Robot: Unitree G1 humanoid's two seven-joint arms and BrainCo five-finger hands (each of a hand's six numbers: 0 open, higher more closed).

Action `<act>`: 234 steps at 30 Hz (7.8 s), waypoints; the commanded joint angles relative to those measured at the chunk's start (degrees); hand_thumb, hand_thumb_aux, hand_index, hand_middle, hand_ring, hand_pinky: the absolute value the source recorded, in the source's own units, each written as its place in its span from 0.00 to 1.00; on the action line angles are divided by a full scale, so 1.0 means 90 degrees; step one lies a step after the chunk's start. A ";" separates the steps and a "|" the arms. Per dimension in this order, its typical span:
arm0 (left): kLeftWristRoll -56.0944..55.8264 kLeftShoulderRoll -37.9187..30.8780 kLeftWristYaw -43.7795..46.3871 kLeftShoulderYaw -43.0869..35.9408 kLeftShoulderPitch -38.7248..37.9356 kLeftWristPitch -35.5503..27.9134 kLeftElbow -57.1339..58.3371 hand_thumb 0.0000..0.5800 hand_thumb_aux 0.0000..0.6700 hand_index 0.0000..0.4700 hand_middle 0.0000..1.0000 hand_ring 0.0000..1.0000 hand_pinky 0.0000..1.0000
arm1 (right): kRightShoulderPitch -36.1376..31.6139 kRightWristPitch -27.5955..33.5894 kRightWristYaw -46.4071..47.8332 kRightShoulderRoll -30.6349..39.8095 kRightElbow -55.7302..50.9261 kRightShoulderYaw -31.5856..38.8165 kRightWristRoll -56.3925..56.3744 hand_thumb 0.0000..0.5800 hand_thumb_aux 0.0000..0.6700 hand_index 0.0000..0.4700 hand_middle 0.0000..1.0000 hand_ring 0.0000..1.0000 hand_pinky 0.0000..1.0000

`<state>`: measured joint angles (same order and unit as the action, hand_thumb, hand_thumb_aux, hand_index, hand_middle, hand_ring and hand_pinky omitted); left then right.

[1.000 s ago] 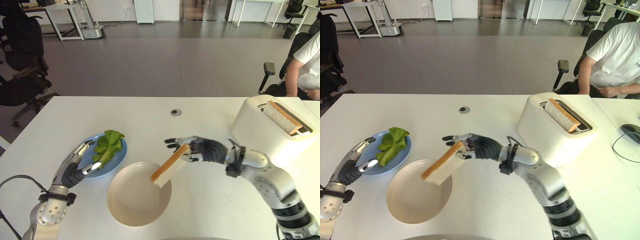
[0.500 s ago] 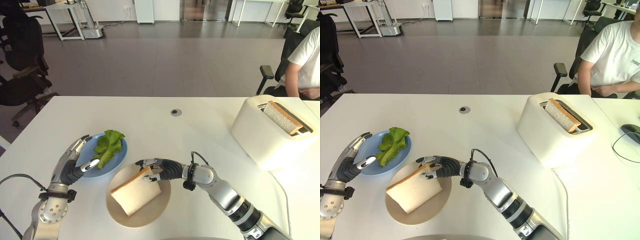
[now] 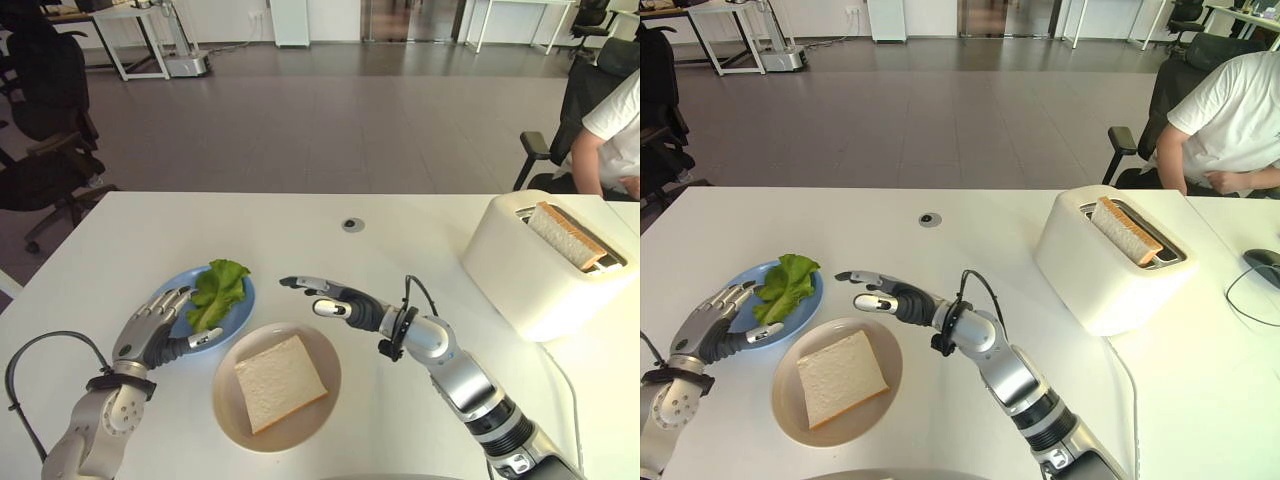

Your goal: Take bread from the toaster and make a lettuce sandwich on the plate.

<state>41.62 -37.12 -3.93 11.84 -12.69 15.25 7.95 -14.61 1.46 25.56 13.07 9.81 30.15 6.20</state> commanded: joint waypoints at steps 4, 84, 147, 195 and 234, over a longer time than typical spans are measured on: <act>0.0028 -0.0265 0.0153 -0.0415 0.0383 -0.0644 0.0641 1.00 1.00 1.00 0.00 0.00 0.00 | 0.0382 -0.0552 -0.0128 0.0317 0.0024 -0.0226 0.0446 0.50 0.29 0.29 0.00 0.00 0.00; -0.0436 -0.0467 0.0254 -0.1108 0.0331 -0.1154 -0.0325 0.24 0.13 0.13 0.00 0.00 0.00 | 0.0437 -0.1480 -0.0483 0.0254 -0.0642 -0.0528 0.1354 0.00 0.00 0.00 0.00 0.00 0.00; -0.0666 -0.0378 0.0546 -0.1627 0.1436 -0.1380 0.1075 0.28 0.15 0.15 0.00 0.00 0.00 | 0.0485 -0.1529 -0.0564 0.0217 -0.0696 -0.0616 0.1468 0.00 0.00 0.00 0.00 0.00 0.00; -0.0650 -0.0424 0.0400 -0.1977 0.1722 -0.1175 0.1265 0.75 0.50 0.50 0.00 0.00 0.00 | 0.0473 -0.1596 -0.0566 0.0194 -0.0764 -0.0610 0.1464 0.00 0.00 0.00 0.00 0.00 0.00; -0.0239 0.0793 0.0842 -0.1908 -0.3212 -0.0455 -0.4599 1.00 1.00 1.00 0.00 0.00 0.00 | 0.0447 -0.1877 -0.0542 0.0377 -0.0973 -0.0912 0.1365 0.00 0.00 0.00 0.00 0.00 0.00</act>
<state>39.65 -29.64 3.73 -7.23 -41.41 10.96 -33.46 -10.50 -15.28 20.35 16.20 1.45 22.37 18.95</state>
